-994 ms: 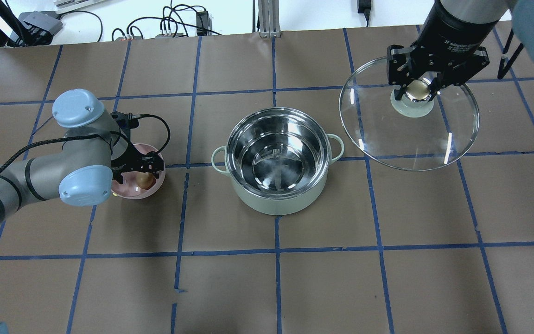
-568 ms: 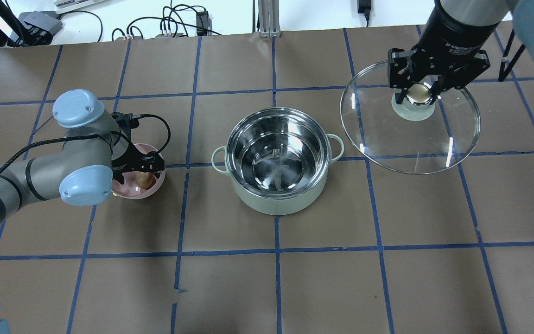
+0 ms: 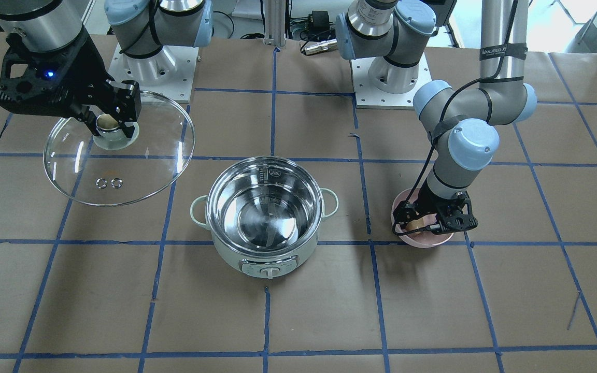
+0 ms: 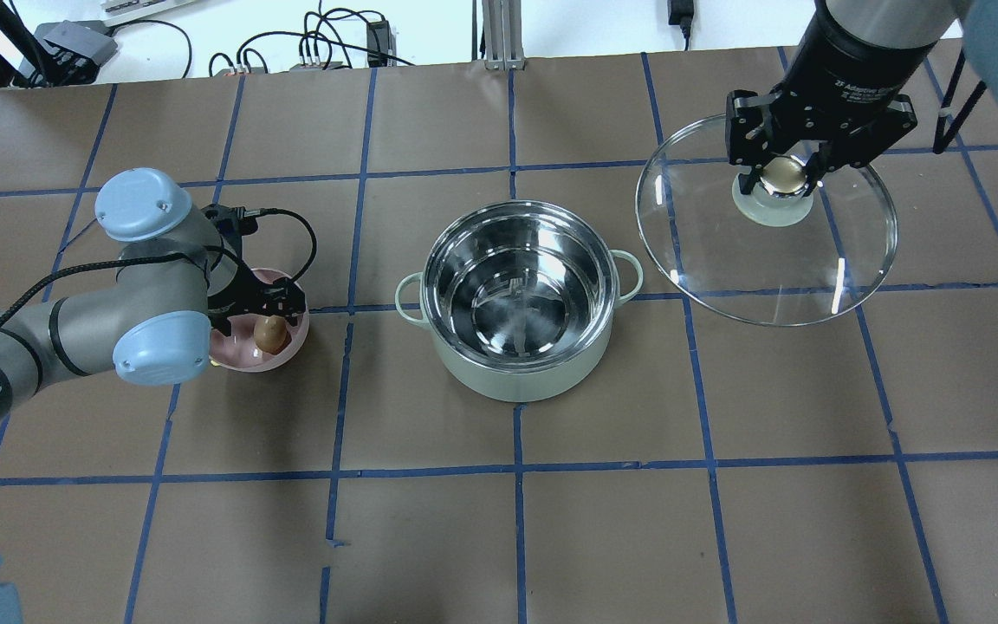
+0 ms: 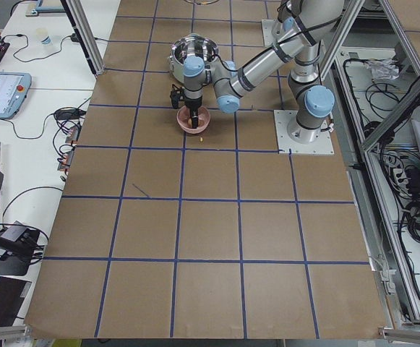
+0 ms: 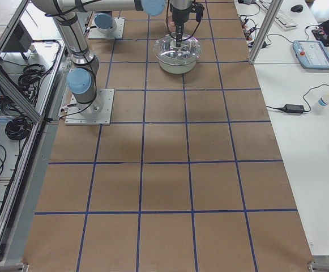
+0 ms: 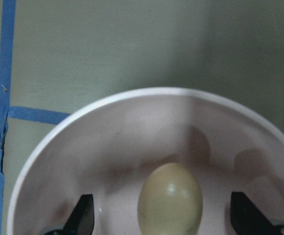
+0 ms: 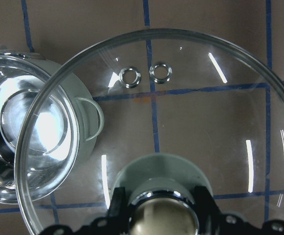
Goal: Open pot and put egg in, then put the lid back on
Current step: 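Lower the left gripper into the pink bowl and close on the egg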
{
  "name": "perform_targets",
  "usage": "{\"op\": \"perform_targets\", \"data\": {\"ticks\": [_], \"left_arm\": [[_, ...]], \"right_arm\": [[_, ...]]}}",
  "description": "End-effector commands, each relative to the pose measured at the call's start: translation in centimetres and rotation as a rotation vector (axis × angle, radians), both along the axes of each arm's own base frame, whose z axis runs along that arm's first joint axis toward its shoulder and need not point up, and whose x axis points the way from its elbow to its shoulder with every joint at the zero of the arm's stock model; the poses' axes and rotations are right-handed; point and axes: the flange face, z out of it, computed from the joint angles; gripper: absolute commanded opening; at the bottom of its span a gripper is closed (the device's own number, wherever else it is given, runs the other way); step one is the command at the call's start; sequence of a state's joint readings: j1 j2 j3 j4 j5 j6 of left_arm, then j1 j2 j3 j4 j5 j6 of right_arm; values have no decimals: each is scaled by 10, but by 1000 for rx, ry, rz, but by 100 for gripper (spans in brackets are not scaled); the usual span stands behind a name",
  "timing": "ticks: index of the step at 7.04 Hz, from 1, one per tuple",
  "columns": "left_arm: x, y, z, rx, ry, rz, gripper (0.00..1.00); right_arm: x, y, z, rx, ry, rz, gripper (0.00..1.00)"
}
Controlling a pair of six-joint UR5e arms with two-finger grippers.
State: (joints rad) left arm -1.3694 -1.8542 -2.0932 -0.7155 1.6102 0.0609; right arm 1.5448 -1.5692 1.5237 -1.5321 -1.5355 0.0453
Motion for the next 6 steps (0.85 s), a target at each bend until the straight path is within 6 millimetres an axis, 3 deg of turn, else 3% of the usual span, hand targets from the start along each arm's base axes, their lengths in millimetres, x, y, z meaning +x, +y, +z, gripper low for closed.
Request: {"op": "perform_targets", "data": {"ticks": [1, 6], "left_arm": [[10, 2, -5, 0, 54, -26, 97], [7, 4, -14, 16, 73, -31, 96]], "right_arm": [[0, 1, 1, 1, -2, 1, 0], [0, 2, -1, 11, 0, 1, 0]]}}
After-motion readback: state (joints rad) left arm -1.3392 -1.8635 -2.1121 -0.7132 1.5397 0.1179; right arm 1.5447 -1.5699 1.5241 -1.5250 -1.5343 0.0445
